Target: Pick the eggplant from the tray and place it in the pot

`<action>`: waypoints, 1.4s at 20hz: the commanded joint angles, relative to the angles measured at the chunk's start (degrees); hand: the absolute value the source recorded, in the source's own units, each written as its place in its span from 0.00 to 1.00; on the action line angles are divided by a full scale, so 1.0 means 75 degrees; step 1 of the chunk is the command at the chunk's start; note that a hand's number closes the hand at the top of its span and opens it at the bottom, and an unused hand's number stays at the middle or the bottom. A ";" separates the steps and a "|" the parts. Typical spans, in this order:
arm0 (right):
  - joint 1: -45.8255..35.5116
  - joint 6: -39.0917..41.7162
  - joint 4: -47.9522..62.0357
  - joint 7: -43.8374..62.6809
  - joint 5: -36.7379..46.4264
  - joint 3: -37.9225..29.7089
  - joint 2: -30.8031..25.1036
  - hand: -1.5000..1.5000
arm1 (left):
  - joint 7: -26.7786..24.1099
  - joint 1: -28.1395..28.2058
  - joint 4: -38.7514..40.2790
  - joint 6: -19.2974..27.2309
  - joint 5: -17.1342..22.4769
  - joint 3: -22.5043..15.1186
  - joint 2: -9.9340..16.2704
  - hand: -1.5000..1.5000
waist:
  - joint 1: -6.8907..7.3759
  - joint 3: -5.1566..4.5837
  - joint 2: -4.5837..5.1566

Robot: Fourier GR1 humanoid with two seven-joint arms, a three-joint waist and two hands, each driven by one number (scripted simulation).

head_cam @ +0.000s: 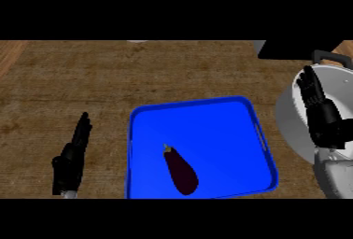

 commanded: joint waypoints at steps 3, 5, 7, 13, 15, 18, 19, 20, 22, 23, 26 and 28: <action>-0.1481 0.2373 -0.0051 0.0252 -0.0720 0.1609 0.0456 1.00 | -0.0233 -0.0915 -0.0568 -0.0454 0.0215 0.0022 -0.0077 0.50 | 0.0873 0.0198 0.0344; -0.1908 0.3281 -0.0128 0.0299 -0.1115 0.2295 0.0893 1.00 | -0.0380 -0.1399 -0.0746 -0.0547 0.0224 0.0025 -0.0145 0.50 | 0.1422 0.0203 0.0468; -0.2946 0.3462 -0.0770 -0.0456 0.0834 0.2611 -0.0703 1.00 | -0.0285 -0.1383 -0.0753 -0.0663 0.0359 -0.0097 -0.0278 0.50 | 0.1394 0.0006 0.0092; -0.3718 0.6082 0.0903 -0.2185 0.0133 0.3385 -0.0391 0.00 | 0.0093 -0.2388 -0.0775 -0.0900 0.0875 0.0463 -0.0251 0.50 | 0.0941 0.0216 0.0568; -0.4007 0.6617 0.1240 -0.3102 0.0169 0.3347 -0.0489 0.00 | 0.0298 -0.2698 -0.0803 -0.0924 0.0989 0.0708 -0.0111 0.50 | 0.0812 0.0226 0.0539; -0.4813 0.6991 0.1892 -0.3990 0.1003 0.3628 -0.0622 0.00 | 0.0484 -0.2863 -0.0563 -0.0930 0.1092 0.0846 -0.0118 0.50 | 0.0647 0.0211 0.0494; -0.4900 0.6931 0.1976 -0.4234 0.1312 0.3853 -0.0592 0.00 | 0.0290 -0.2677 -0.0461 -0.1163 0.1250 0.1076 0.0071 0.50 | 0.0606 0.0201 0.0465; -0.5290 0.6934 0.1928 -0.4126 0.1519 0.3976 -0.0684 0.00 | 0.0567 -0.3005 -0.0555 -0.0978 0.1255 0.1154 0.0029 0.50 | 0.0551 0.0201 0.0426; -0.5648 0.6942 0.2200 -0.4413 0.2013 0.4361 -0.0868 0.00 | 0.0502 -0.2956 -0.0382 -0.1002 0.1160 0.1053 -0.0016 0.50 | 0.0525 0.0198 0.0443; -0.5782 0.7035 0.2195 -0.4388 0.2120 0.4569 -0.0919 0.00 | 0.0568 -0.2852 -0.0527 -0.1166 0.1307 0.1214 0.0180 0.50 | 0.0501 0.0193 0.0392; -0.6114 0.6921 0.2057 -0.4613 0.2698 0.5256 -0.1008 0.00 | 0.0391 -0.2870 -0.0162 -0.1176 0.1312 0.1322 0.0083 0.50 | 0.0302 0.0188 0.0363; -0.6541 0.6877 0.2259 -0.4518 0.2814 0.5501 -0.0710 0.00 | 0.0478 -0.2984 -0.0213 -0.1112 0.1223 0.1381 0.0158 0.50 | 0.0277 0.0186 0.0331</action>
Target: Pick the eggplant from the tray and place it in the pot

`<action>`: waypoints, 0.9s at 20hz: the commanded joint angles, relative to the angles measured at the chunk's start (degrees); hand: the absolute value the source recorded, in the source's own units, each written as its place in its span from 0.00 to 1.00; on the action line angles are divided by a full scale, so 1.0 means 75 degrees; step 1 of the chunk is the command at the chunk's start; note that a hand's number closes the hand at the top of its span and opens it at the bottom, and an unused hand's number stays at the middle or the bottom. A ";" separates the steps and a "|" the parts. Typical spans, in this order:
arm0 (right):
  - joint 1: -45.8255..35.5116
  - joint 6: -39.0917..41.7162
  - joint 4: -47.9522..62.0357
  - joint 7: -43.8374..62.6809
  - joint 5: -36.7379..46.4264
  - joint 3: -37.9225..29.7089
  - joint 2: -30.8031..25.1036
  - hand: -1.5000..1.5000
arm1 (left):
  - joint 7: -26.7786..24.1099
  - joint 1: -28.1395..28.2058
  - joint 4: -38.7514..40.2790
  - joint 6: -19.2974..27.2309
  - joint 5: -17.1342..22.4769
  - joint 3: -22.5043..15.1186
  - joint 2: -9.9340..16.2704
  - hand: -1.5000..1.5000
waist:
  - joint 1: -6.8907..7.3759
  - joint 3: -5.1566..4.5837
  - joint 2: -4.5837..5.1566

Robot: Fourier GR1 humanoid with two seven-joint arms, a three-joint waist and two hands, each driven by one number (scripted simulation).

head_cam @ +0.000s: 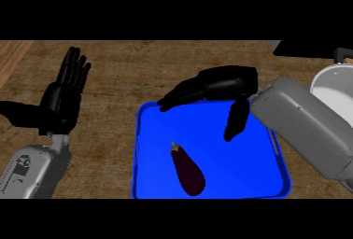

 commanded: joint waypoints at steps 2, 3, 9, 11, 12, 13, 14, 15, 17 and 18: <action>-0.0678 0.0524 0.0569 -0.0724 0.0740 0.0848 0.0735 0.00 | 0.0101 -0.0011 0.0083 -0.0056 0.0092 0.0156 -0.0046 0.50 | -0.0193 -0.0006 -0.0075; -0.0641 0.0214 0.1028 -0.1302 0.1044 0.0989 0.0581 0.00 | -0.0229 0.0120 0.0296 -0.0599 0.0354 0.0527 0.0336 0.50 | -0.0130 -0.0008 -0.0030; -0.0593 0.0447 0.0605 -0.0479 0.1349 0.1500 0.0817 0.00 | 0.0053 0.0191 0.0275 -0.0563 0.0302 0.0795 0.0455 0.50 | -0.0416 -0.0006 -0.0138; -0.0626 0.0313 0.1240 -0.0484 0.1569 0.1696 0.1190 0.00 | -0.0129 0.0290 0.0212 -0.0140 -0.0117 0.0360 -0.0058 0.50 | -0.0373 -0.0005 -0.0119; -0.0440 0.0187 0.1439 -0.0785 0.1662 0.1788 0.1001 0.00 | 0.0072 0.0500 -0.0326 -0.0348 0.0156 0.0522 0.0146 0.50 | -0.0316 -0.0003 -0.0126; -0.0421 0.0249 0.1252 -0.0460 0.1670 0.1819 0.1311 0.00 | -0.0146 0.0458 0.0065 -0.0446 0.0074 0.0610 0.0175 0.50 | -0.0385 -0.0006 -0.0129; -0.0456 0.0224 0.1477 -0.0690 0.1816 0.1962 0.1263 0.00 | 0.0090 0.0301 -0.0022 -0.0332 0.0083 0.0605 0.0130 0.50 | -0.0368 -0.0004 -0.0120; -0.0423 0.0144 0.1655 -0.0842 0.1910 0.2030 0.1276 0.00 | -0.0238 0.0482 0.0077 -0.0499 -0.0032 0.0542 0.0142 0.50 | -0.0362 -0.0005 -0.0111; -0.0577 0.0160 0.1766 -0.0880 0.1981 0.1969 0.1517 0.00 | 0.0340 0.0134 -0.0166 -0.0410 0.0145 0.0715 0.0190 0.50 | -0.0369 -0.0003 -0.0122; -0.0417 0.0002 0.1786 -0.0885 0.2122 0.2074 0.1569 0.00 | -0.0161 0.0201 0.0286 -0.0170 -0.0340 0.0335 -0.0227 0.50 | -0.0422 -0.0004 -0.0113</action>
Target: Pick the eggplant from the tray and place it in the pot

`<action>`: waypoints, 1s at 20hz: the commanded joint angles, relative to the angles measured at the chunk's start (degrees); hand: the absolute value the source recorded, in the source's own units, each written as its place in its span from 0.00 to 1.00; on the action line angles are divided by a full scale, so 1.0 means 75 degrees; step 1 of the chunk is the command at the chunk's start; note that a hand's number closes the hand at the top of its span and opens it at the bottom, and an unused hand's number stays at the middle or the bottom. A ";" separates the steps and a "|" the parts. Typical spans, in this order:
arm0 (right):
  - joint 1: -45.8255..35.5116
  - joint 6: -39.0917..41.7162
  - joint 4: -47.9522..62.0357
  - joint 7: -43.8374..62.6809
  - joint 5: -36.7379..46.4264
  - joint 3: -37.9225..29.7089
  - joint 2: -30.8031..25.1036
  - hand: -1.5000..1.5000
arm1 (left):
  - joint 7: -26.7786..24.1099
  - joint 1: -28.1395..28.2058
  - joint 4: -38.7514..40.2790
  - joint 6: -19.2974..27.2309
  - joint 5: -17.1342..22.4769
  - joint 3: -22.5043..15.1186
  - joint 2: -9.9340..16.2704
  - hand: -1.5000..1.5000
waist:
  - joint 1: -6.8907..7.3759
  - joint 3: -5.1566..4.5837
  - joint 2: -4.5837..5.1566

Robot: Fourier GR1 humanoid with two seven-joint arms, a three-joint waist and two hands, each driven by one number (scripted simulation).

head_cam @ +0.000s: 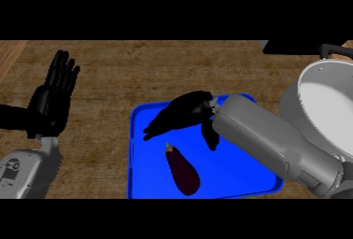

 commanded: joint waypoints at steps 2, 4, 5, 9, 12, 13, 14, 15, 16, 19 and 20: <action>0.0431 0.0222 -0.0097 -0.0934 0.0461 0.0112 -0.0074 0.00 | 0.0136 0.0106 -0.0107 0.0110 -0.0160 0.0051 -0.0135 0.50 | -0.0069 0.0003 -0.0022; 0.0383 0.0017 0.0551 -0.1213 0.0459 0.0144 0.0293 0.00 | -0.0129 -0.0108 0.0258 0.0027 -0.0238 0.0000 -0.0279 0.50 | -0.0024 0.0001 0.0018; 0.0631 -0.0014 0.0199 -0.1279 0.0550 0.0181 -0.0006 0.00 | -0.0184 0.0069 0.0223 0.0148 -0.0396 -0.0085 -0.0379 0.50 | -0.0072 0.0002 -0.0006; 0.0775 -0.0129 0.0227 -0.1233 0.0643 0.0114 0.0284 0.00 | 0.0329 -0.0130 -0.0217 -0.0149 -0.0067 0.0414 0.0084 0.50 | -0.0036 0.0003 -0.0022; 0.0978 -0.0244 -0.0023 -0.0397 0.1119 0.0013 0.0723 0.00 | -0.0274 0.0324 0.0095 -0.0339 -0.0306 0.0277 -0.0214 0.50 | -0.0082 0.0000 -0.0025; 0.1215 -0.0382 -0.0251 -0.0727 0.1349 0.0035 0.0249 0.00 | -0.0046 0.0334 -0.0100 -0.0276 -0.0272 0.0414 -0.0141 0.50 | -0.0093 0.0001 -0.0031; 0.1188 -0.0322 -0.0101 -0.0486 0.1457 -0.0119 0.0523 0.00 | -0.0035 0.0283 -0.0008 -0.0302 -0.0288 0.0352 -0.0291 0.50 | -0.0092 0.0000 -0.0028; 0.1337 -0.0195 -0.0584 -0.0406 0.1539 -0.0172 0.0155 0.00 | -0.0155 0.0159 0.0168 -0.0262 -0.0391 0.0355 -0.0365 0.50 | -0.0130 0.0000 -0.0034; 0.0992 -0.0070 -0.0187 -0.0248 0.1639 -0.0162 0.0593 0.00 | 0.0068 -0.0183 0.0322 -0.0295 -0.0373 0.0529 -0.0159 0.50 | -0.0105 0.0000 -0.0024; 0.1367 -0.0470 0.0406 -0.0570 0.2003 -0.0088 0.0726 0.00 | 0.0540 0.0210 -0.0587 -0.0376 -0.0201 0.0630 -0.0013 0.50 | -0.0044 0.0003 -0.0028; 0.1646 -0.0579 0.0207 -0.0358 0.2213 -0.0124 0.0914 0.00 | 0.0070 0.0046 0.0088 -0.0477 -0.0331 0.0608 -0.0243 0.50 | -0.0099 0.0001 -0.0023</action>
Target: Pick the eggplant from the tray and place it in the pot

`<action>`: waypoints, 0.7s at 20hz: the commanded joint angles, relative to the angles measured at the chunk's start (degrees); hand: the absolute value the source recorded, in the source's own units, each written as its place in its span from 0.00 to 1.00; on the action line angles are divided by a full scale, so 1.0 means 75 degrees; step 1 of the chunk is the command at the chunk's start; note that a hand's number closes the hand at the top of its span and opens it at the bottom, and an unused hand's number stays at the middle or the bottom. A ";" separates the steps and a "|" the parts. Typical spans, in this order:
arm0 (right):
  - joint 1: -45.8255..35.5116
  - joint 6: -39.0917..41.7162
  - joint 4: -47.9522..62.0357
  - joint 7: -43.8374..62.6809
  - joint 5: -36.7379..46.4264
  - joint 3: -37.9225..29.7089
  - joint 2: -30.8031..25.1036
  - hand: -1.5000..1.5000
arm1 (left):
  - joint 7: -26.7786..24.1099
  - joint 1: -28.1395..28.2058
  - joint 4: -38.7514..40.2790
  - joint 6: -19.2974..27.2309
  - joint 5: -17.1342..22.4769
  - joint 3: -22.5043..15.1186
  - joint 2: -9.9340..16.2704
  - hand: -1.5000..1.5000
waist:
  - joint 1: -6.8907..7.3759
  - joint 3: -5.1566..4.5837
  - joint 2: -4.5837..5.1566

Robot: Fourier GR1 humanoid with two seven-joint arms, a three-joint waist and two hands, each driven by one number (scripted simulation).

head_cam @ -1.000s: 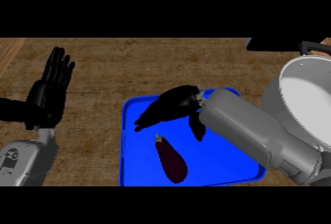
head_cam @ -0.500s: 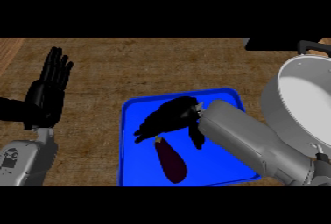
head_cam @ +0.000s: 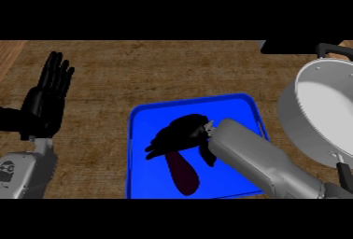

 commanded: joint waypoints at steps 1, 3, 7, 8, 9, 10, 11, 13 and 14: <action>-0.0036 -0.0030 0.1034 -0.0446 0.0442 -0.0125 0.0714 0.00 | 0.0013 -0.0448 0.0293 0.0062 -0.0148 -0.0008 -0.0228 0.50 | 0.0022 0.0000 0.0027; 0.0242 0.0011 0.0740 -0.0349 0.0676 -0.0210 0.0738 0.00 | 0.0272 0.0098 -0.0308 -0.0008 -0.0113 0.0033 -0.0160 0.50 | 0.0025 0.0001 0.0005; 0.0385 0.0052 0.0647 -0.0740 0.1055 -0.0408 0.0641 0.00 | 0.0017 0.0117 -0.0167 -0.0017 -0.0328 0.0038 -0.0351 0.50 | -0.0005 0.0000 0.0000; 0.0939 -0.0340 0.0584 -0.0576 0.1180 -0.0082 0.0812 0.00 | 0.0066 -0.0040 0.0024 -0.0163 -0.0216 0.0281 -0.0114 0.50 | -0.0019 0.0000 0.0002; 0.0428 0.0011 0.0979 -0.0517 0.1256 -0.0342 0.1136 0.00 | 0.0009 0.0115 -0.0256 -0.0097 -0.0280 0.0105 -0.0351 0.50 | 0.0014 0.0000 0.0003; 0.0626 -0.0159 0.1063 -0.0565 0.1354 -0.0298 0.1230 0.00 | 0.0194 0.0023 -0.0268 -0.0052 -0.0404 0.0125 -0.0237 0.50 | 0.0009 0.0001 0.0004; 0.0728 -0.0176 0.1060 -0.0715 0.1339 -0.0271 0.1132 0.00 | -0.0241 -0.0514 0.0702 -0.0237 -0.0245 0.0315 -0.0359 0.50 | -0.0043 -0.0002 0.0018; 0.0790 -0.0219 0.1249 -0.0768 0.1359 -0.0104 0.1426 0.00 | 0.0493 -0.0192 -0.0427 0.0245 -0.0589 -0.0123 -0.0480 0.50 | 0.0028 0.0003 0.0006; 0.0656 -0.0231 0.1206 -0.1066 0.1479 0.0068 0.1429 1.00 | 0.0061 0.0120 -0.0137 -0.0250 -0.0285 0.0212 -0.0242 0.50 | 0.0051 0.0000 0.0014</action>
